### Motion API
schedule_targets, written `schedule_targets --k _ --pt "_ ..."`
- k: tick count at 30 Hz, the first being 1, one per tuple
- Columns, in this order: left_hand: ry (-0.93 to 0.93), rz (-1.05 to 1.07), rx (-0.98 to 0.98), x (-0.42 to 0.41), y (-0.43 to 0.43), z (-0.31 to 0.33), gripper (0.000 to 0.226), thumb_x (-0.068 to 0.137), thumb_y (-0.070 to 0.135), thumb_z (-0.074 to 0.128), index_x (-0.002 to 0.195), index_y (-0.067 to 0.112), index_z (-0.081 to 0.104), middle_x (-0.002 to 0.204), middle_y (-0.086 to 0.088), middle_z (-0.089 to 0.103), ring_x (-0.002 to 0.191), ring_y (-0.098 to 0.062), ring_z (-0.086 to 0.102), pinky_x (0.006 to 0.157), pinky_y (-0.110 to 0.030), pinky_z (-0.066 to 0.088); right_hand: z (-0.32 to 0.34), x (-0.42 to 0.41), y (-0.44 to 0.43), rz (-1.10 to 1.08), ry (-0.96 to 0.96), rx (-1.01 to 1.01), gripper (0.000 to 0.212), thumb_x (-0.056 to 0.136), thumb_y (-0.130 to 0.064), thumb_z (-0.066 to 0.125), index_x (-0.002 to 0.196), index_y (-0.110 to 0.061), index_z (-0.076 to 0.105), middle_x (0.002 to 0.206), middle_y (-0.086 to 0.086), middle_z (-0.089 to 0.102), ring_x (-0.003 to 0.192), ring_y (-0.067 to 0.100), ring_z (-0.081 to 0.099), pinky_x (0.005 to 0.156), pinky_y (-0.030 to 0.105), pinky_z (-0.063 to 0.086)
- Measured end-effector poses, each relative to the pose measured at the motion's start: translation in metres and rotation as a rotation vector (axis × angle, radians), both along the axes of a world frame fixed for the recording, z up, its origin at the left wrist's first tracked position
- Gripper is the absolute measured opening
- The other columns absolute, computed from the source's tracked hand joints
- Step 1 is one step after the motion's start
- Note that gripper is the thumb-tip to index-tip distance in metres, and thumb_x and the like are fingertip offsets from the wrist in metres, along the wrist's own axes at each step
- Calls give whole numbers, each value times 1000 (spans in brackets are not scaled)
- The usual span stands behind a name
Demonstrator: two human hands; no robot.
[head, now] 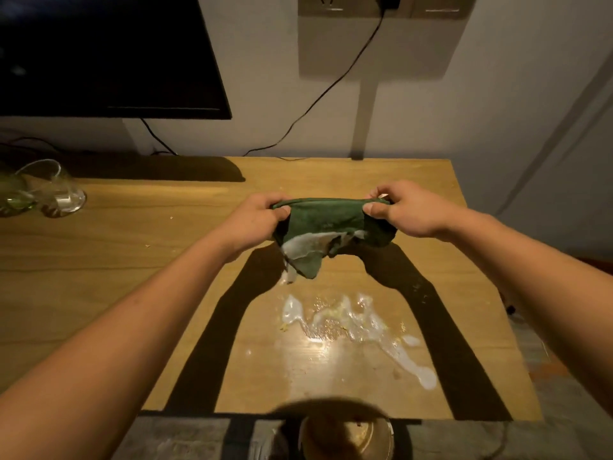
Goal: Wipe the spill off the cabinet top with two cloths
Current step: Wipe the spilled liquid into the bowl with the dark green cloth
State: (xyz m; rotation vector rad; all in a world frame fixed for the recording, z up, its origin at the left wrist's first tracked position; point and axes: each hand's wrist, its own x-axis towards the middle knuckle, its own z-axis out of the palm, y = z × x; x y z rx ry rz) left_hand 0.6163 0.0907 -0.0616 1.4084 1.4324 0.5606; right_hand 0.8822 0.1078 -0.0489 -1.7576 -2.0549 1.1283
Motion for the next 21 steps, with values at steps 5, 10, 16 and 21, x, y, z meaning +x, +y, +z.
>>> schedule_targets --k 5,10,16,21 --pt "50 0 126 -28 53 14 29 104 21 44 127 27 62 120 0 64 113 -19 59 99 -46 51 13 -30 50 -42 -35 140 9 100 -34 55 102 -26 58 89 1 67 88 29 65 70 45 53" --pt "26 -27 193 -38 113 15 29 104 20 44 128 27 60 119 0 63 113 -17 59 99 -46 51 9 -51 103 -160 -55 306 9 102 -31 52 107 -26 57 98 0 63 100 25 56 79 37 45" --pt "56 -117 275 -26 174 -2 29 104 18 44 129 23 59 119 -1 63 111 -17 57 98 -41 51 -7 -52 145 -327 -34 414 12 103 -30 50 112 -25 56 104 2 62 99 22 56 71 30 47" --pt "189 -185 585 -34 193 -21 32 102 13 48 129 24 59 117 5 63 109 -11 55 93 -25 45 -34 -50 144 -347 23 363 11 102 -35 49 109 -28 55 94 -8 62 84 12 60 62 28 47"
